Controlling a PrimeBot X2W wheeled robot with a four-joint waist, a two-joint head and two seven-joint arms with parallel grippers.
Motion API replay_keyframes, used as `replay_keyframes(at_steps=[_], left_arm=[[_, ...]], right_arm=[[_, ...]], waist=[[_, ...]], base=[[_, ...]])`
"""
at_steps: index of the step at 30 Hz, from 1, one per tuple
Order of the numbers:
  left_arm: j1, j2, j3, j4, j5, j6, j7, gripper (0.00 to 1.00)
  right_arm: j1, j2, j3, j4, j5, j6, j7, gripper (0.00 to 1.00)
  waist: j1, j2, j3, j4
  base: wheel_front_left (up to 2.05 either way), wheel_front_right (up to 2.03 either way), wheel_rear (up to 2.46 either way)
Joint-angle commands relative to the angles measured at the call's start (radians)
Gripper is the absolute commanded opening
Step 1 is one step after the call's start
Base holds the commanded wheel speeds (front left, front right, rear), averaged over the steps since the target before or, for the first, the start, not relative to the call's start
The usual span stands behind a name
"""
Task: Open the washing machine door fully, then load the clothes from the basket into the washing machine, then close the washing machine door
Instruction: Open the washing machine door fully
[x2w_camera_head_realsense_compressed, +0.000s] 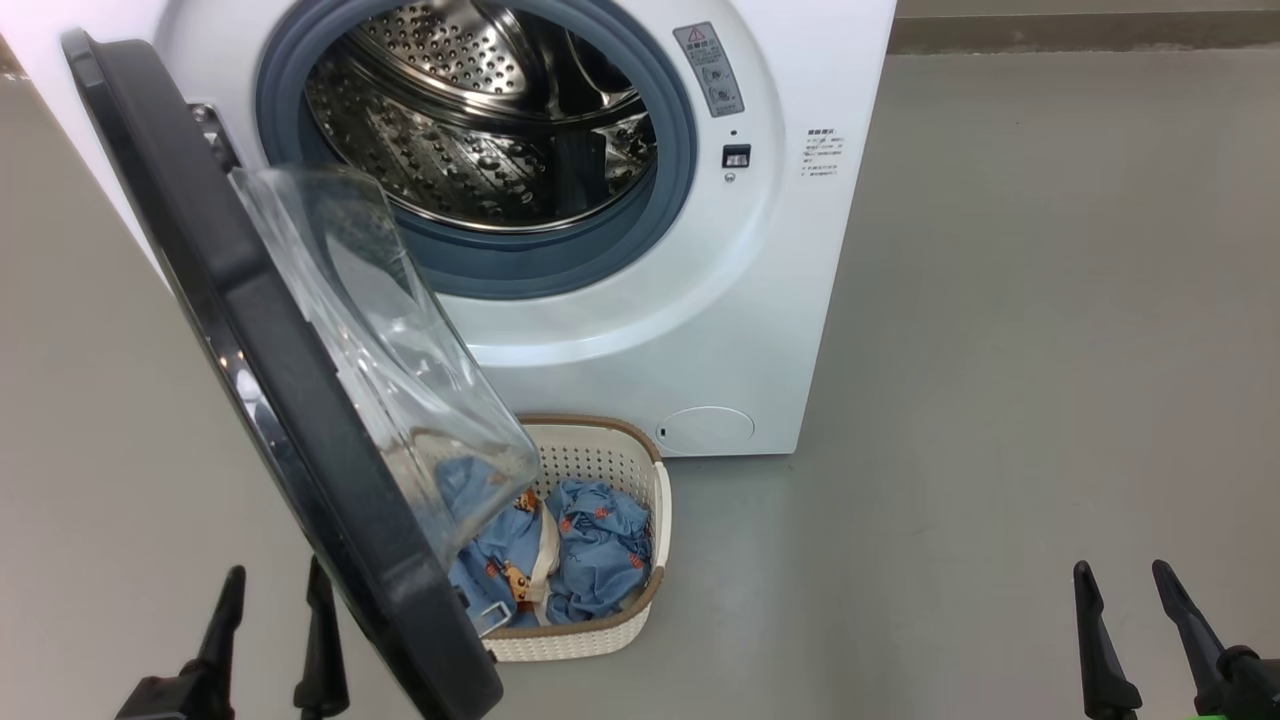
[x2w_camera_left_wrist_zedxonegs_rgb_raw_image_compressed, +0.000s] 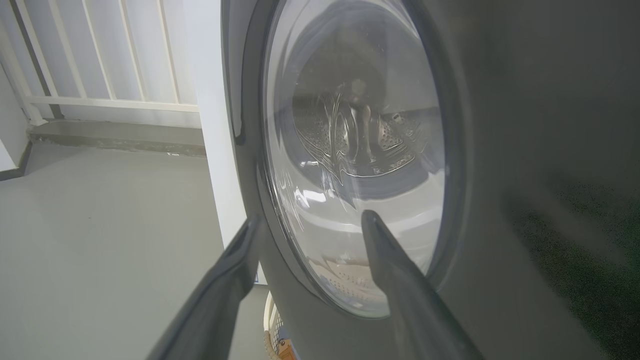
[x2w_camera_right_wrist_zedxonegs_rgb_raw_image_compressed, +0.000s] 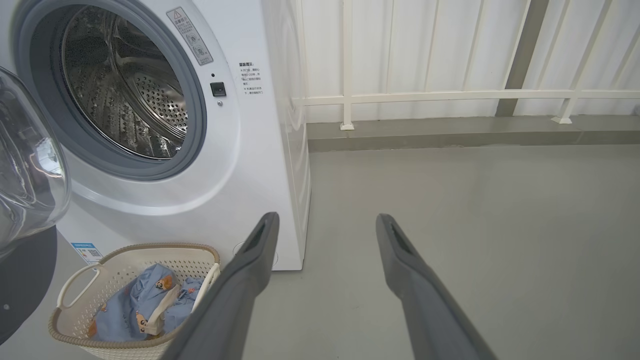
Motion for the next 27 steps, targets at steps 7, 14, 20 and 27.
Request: replay_keyframes(at_steps=[7,14,20,27], left_arm=[[-0.016,0.012,0.046,0.000,-0.027,-0.007,-0.006,0.00],[-0.026,0.012,0.110,-0.025,-0.050,0.039,-0.006,0.00],[-0.092,0.012,0.240,-0.217,-0.055,0.127,-0.006,0.00],[-0.191,0.012,0.212,-0.477,0.022,0.129,-0.006,0.00]], right_arm=[[-0.004,-0.007,0.022,-0.024,0.001,0.002,-0.012,1.00],[-0.003,-0.006,0.019,-0.026,0.001,0.002,-0.012,1.00],[0.005,-0.004,0.012,-0.030,0.004,0.002,-0.012,1.00],[0.005,-0.002,0.015,-0.026,0.007,0.002,-0.012,1.00]], waist=[[0.0000,0.0000,0.002,0.004],[0.0000,0.0000,0.002,0.007],[0.0000,0.0000,0.002,0.024],[0.0000,0.0000,-0.003,0.057]], base=[[0.00,0.00,0.00],[0.00,0.00,0.00],[0.00,0.00,0.00],[0.00,0.00,0.00]])
